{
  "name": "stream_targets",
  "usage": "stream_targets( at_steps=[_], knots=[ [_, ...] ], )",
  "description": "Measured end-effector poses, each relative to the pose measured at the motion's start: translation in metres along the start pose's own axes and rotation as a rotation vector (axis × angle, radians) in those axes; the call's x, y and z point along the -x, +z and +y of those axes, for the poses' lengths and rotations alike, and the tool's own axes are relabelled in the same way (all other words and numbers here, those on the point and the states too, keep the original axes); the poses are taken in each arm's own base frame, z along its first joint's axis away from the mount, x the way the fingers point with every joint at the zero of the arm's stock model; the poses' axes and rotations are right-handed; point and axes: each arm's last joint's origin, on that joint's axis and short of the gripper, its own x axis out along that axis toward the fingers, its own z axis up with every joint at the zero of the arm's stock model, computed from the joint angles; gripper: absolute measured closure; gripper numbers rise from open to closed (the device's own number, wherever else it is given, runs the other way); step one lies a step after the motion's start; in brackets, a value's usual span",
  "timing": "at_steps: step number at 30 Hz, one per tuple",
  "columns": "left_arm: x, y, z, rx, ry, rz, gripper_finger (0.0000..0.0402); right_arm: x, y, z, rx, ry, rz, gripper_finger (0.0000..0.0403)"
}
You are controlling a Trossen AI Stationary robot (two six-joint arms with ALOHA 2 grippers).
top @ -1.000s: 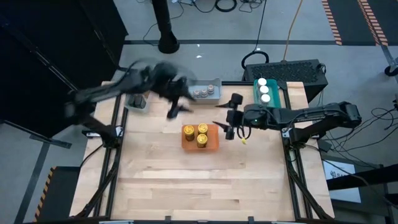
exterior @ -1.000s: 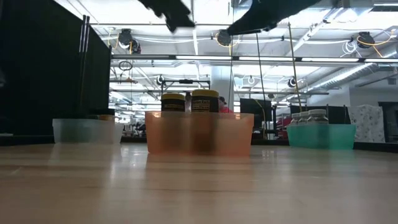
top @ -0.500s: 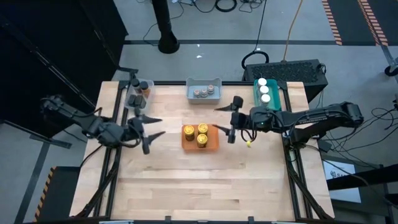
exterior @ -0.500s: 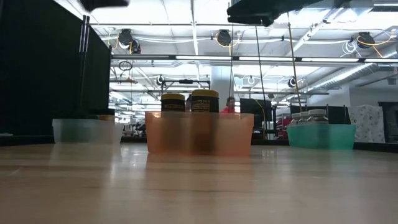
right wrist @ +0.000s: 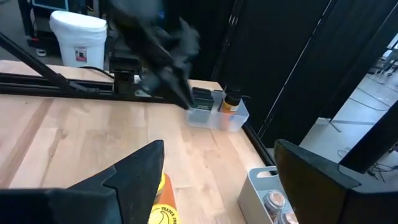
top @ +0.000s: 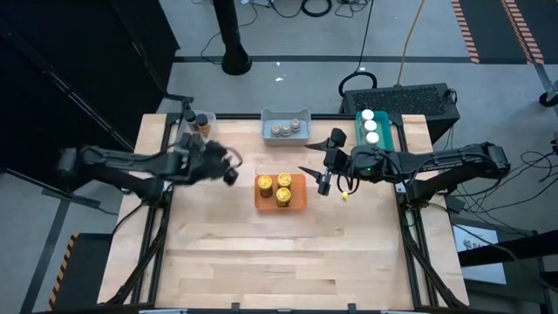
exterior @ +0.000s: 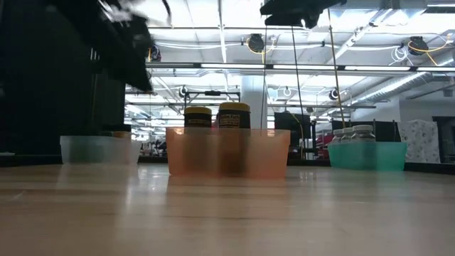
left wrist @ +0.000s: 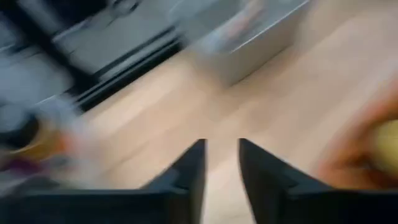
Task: Sort spices by type
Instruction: Return to Home Position
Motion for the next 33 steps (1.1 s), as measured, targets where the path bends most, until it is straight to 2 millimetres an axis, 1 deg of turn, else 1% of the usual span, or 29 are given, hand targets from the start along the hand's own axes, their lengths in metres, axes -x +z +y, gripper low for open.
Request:
stream_targets(
  at_steps=[3,4,5,8,11,13,16,19,22,26,33],
  knots=[
    [-0.036,0.009,0.025,-0.059,0.126,0.127,0.0364,0.000,-0.001,0.000,0.005,0.002,0.007,0.0117],
    [-0.048,0.013,0.035,-0.059,0.135,0.153,0.0383,0.000,-0.001,0.000,0.009,0.003,0.011,0.0117],
    [-0.060,0.018,0.047,-0.043,0.140,0.175,0.0391,0.000,-0.001,0.000,0.013,0.003,0.013,0.0117],
    [-0.093,0.026,0.081,0.014,0.133,0.218,0.0392,0.000,-0.001,0.000,0.030,0.003,0.013,0.0117],
    [-0.117,0.023,0.103,0.051,0.178,0.296,0.0397,0.000,-0.001,0.000,0.047,0.003,0.014,0.0117],
    [-0.130,0.022,0.109,0.064,0.202,0.335,0.0397,0.000,-0.001,0.000,0.057,0.002,0.014,0.0117],
    [-0.148,0.024,0.106,0.047,0.211,0.374,0.0397,0.000,-0.001,0.000,0.070,0.000,0.015,0.0117],
    [-0.161,0.027,0.105,0.019,0.278,0.390,0.0397,0.000,-0.002,0.000,0.076,0.001,0.016,0.0117],
    [-0.168,0.027,0.108,-0.006,0.370,0.409,0.0397,0.000,-0.003,0.000,0.077,0.003,0.027,0.0117],
    [-0.170,0.026,0.114,-0.036,0.427,0.418,0.0397,0.000,-0.004,0.000,0.072,0.004,0.035,0.0117],
    [-0.171,0.027,0.126,-0.024,0.455,0.419,0.0397,0.000,-0.004,0.000,0.069,0.004,0.035,0.0117]
  ],
)
